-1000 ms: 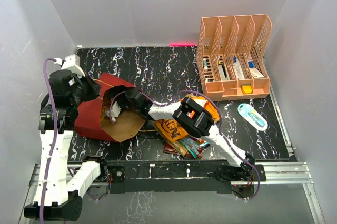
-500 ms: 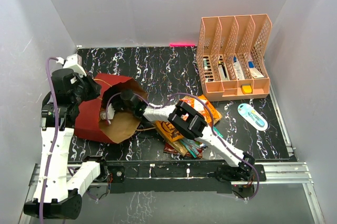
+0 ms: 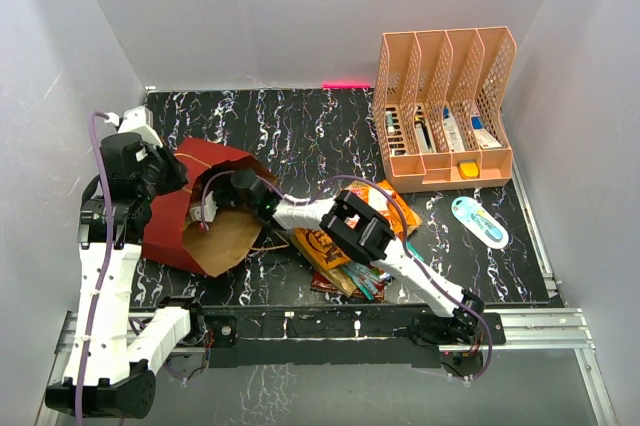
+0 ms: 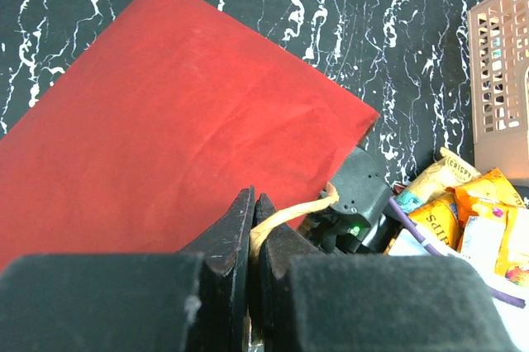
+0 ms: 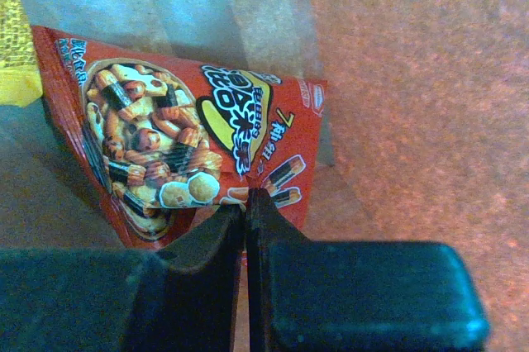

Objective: Take the snacks out of the paper bag
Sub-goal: Take out the snack from the paper bag, then place the snack at the center of the board, then take out the snack from the paper bag, then place the snack at the center of the board.

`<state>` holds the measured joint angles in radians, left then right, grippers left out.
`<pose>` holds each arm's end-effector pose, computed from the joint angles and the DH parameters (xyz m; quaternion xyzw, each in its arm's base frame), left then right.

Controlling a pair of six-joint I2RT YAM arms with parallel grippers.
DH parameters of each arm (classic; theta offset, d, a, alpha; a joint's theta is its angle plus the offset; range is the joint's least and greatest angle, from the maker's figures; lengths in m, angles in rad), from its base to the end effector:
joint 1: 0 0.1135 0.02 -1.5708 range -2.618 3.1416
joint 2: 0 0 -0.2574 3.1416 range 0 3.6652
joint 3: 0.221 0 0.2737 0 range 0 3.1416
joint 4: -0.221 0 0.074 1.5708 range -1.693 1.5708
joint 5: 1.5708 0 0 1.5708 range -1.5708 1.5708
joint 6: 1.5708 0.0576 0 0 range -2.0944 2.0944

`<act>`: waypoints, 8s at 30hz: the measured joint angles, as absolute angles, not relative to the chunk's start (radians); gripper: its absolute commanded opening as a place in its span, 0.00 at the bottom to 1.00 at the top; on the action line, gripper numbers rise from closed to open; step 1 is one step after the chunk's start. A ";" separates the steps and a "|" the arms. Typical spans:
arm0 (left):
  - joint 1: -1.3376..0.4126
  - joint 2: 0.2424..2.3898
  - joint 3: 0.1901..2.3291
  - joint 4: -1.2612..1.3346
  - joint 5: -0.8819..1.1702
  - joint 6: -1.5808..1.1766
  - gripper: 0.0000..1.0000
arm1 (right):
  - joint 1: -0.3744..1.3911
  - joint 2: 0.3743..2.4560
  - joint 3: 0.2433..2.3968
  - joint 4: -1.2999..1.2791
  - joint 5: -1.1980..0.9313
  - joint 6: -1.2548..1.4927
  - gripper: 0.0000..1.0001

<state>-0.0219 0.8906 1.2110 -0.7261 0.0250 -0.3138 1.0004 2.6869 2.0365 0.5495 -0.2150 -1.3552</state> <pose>0.2135 -0.0061 0.4027 -0.1146 0.8271 -0.1022 0.5406 0.3297 0.5367 0.0995 -0.7089 0.2160 -0.0393 0.6703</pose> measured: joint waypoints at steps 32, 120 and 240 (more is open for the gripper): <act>-0.022 0.936 1.180 -0.696 0.010 -0.455 0.00 | 1.117 1.637 1.018 0.384 -0.166 -0.643 0.08; -0.022 0.900 1.215 -0.721 -0.062 -0.374 0.00 | 0.997 0.993 0.880 -0.287 -0.003 -0.385 0.71; -0.058 1.228 1.520 -0.391 0.184 -0.862 0.00 | 1.171 1.040 1.042 -0.031 0.588 -0.295 0.27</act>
<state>-0.0578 1.2278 1.5196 -0.3912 0.1837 -0.8616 1.1706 1.0397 1.0416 -0.0315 0.5877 -0.2947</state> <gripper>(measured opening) 0.007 0.361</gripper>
